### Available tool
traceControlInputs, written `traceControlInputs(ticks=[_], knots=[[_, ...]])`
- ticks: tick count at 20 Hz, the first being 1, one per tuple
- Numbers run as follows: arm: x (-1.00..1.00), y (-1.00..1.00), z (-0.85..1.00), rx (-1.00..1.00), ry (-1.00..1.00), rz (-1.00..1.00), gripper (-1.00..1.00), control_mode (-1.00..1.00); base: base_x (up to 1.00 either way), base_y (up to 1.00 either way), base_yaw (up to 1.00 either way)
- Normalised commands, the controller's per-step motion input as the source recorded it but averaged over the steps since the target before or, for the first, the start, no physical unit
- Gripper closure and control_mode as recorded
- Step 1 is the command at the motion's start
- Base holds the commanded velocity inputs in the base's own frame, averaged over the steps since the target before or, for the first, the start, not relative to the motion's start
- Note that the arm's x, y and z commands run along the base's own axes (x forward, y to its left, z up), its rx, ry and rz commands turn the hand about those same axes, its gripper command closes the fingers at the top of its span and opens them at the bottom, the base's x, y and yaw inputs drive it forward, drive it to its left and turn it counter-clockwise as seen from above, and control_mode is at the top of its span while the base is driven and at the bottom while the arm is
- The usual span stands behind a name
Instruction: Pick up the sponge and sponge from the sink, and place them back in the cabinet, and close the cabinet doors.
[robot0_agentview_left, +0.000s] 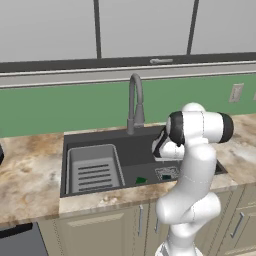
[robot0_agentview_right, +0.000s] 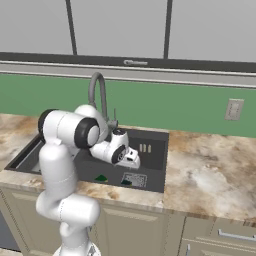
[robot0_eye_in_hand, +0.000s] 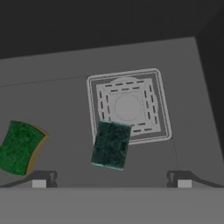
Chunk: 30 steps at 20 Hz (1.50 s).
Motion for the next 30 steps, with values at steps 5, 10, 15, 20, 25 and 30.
traceControlInputs(ticks=[5, 10, 15, 20, 25, 30], knots=[[0.00, 0.00, -0.28, 0.00, 0.01, 0.00, -1.00, -1.00, 0.00, 0.00, 0.00], [0.00, 0.00, -0.24, 0.00, 0.02, 0.00, -1.00, -1.00, 0.00, 0.00, 0.00], [0.00, 0.00, -0.21, 0.00, 0.01, 0.00, -1.00, -1.00, 0.00, 0.00, 0.00], [0.00, 0.00, -0.14, 0.00, 0.00, 0.00, -1.00, -1.00, 0.00, 0.00, 0.00], [0.00, 0.00, -0.20, 0.00, 0.00, 0.00, -1.00, -1.00, 0.00, 0.00, 0.00], [0.00, 0.00, -0.22, 0.00, 0.01, 0.00, -1.00, -1.00, 0.00, 0.00, 0.00]])
